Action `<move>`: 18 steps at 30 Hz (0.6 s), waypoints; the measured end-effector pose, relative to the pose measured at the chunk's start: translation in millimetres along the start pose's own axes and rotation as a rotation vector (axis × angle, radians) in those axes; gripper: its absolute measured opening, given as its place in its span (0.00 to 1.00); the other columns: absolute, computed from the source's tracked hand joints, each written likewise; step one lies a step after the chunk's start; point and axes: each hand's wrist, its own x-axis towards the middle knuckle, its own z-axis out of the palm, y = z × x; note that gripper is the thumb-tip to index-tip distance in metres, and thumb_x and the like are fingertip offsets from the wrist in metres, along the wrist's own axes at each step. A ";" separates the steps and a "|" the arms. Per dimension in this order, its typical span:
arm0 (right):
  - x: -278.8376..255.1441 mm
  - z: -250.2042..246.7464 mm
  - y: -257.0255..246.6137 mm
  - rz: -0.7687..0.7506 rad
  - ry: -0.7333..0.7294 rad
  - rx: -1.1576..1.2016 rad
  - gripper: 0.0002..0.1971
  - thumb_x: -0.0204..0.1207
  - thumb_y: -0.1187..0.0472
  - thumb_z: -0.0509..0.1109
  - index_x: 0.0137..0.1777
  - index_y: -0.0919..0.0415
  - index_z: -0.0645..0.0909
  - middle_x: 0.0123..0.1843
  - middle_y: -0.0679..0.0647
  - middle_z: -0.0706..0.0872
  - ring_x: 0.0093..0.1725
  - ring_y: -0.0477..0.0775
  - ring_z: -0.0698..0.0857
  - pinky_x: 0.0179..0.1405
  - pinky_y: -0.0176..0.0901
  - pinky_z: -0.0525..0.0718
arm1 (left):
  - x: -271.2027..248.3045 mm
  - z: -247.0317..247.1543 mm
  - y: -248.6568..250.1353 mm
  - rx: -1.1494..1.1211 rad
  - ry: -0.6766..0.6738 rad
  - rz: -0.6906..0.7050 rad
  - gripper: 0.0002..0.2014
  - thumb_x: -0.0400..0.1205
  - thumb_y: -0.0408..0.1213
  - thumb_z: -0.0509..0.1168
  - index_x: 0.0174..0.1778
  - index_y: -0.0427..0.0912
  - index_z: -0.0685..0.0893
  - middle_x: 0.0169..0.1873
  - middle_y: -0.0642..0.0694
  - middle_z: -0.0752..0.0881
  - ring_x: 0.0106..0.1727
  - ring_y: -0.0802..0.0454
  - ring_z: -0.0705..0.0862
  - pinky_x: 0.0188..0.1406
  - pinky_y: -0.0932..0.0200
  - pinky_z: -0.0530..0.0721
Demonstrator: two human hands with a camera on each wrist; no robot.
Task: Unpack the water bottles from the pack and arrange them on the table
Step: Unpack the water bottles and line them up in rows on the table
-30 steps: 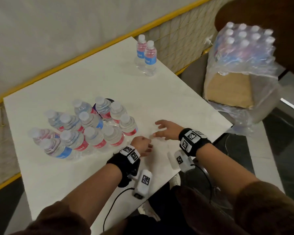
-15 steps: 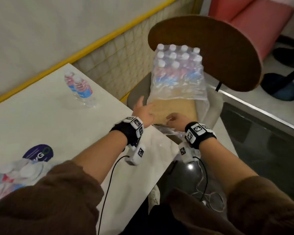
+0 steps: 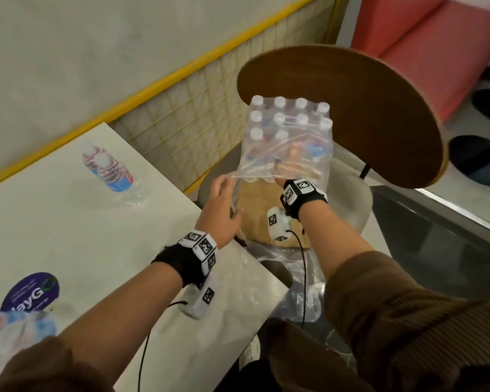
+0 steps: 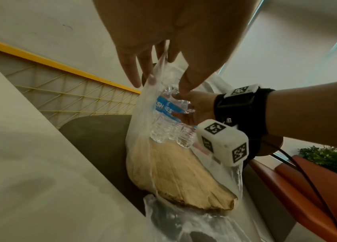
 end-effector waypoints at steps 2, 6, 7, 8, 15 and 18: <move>-3.4 -4.1 4.3 -0.024 0.043 -0.132 0.40 0.75 0.69 0.65 0.83 0.51 0.52 0.79 0.64 0.65 0.72 0.62 0.75 0.66 0.51 0.76 | 1.6 -3.6 -1.7 0.022 -0.036 0.010 0.31 0.78 0.31 0.66 0.77 0.49 0.65 0.73 0.52 0.60 0.71 0.53 0.71 0.66 0.63 0.74; -11.5 16.2 10.0 -0.045 -0.038 -0.148 0.33 0.76 0.67 0.61 0.82 0.57 0.58 0.77 0.64 0.70 0.69 0.62 0.77 0.61 0.50 0.78 | 7.6 -4.3 -3.5 0.049 -0.098 -0.018 0.26 0.77 0.35 0.69 0.72 0.51 0.74 0.75 0.51 0.57 0.72 0.54 0.67 0.67 0.68 0.65; -13.1 23.9 9.6 -0.035 -0.045 -0.015 0.32 0.78 0.65 0.61 0.82 0.58 0.58 0.79 0.62 0.67 0.72 0.60 0.75 0.65 0.49 0.75 | 9.5 -2.7 -3.9 0.073 -0.121 -0.035 0.26 0.77 0.37 0.71 0.71 0.49 0.75 0.76 0.50 0.55 0.73 0.53 0.66 0.68 0.68 0.65; -17.0 30.4 7.9 -0.024 -0.010 0.156 0.31 0.80 0.63 0.62 0.82 0.58 0.57 0.81 0.56 0.64 0.76 0.56 0.70 0.69 0.47 0.71 | 10.7 -0.8 -3.7 0.104 -0.147 -0.048 0.26 0.76 0.40 0.72 0.71 0.47 0.76 0.77 0.50 0.54 0.74 0.51 0.65 0.69 0.66 0.65; -57.8 60.7 -6.6 -0.146 0.108 0.730 0.16 0.76 0.50 0.68 0.60 0.57 0.80 0.49 0.54 0.87 0.44 0.52 0.87 0.46 0.49 0.87 | 14.5 21.3 2.1 -0.053 -0.307 -0.119 0.36 0.64 0.46 0.79 0.61 0.77 0.68 0.76 0.51 0.53 0.72 0.42 0.72 0.74 0.45 0.73; -43.4 44.7 2.9 -0.129 -0.076 0.638 0.14 0.80 0.60 0.61 0.63 0.56 0.81 0.58 0.53 0.85 0.54 0.51 0.83 0.60 0.50 0.80 | 12.9 23.6 -3.0 -0.105 -0.263 -0.179 0.35 0.64 0.46 0.80 0.63 0.72 0.73 0.73 0.49 0.58 0.72 0.47 0.72 0.77 0.53 0.69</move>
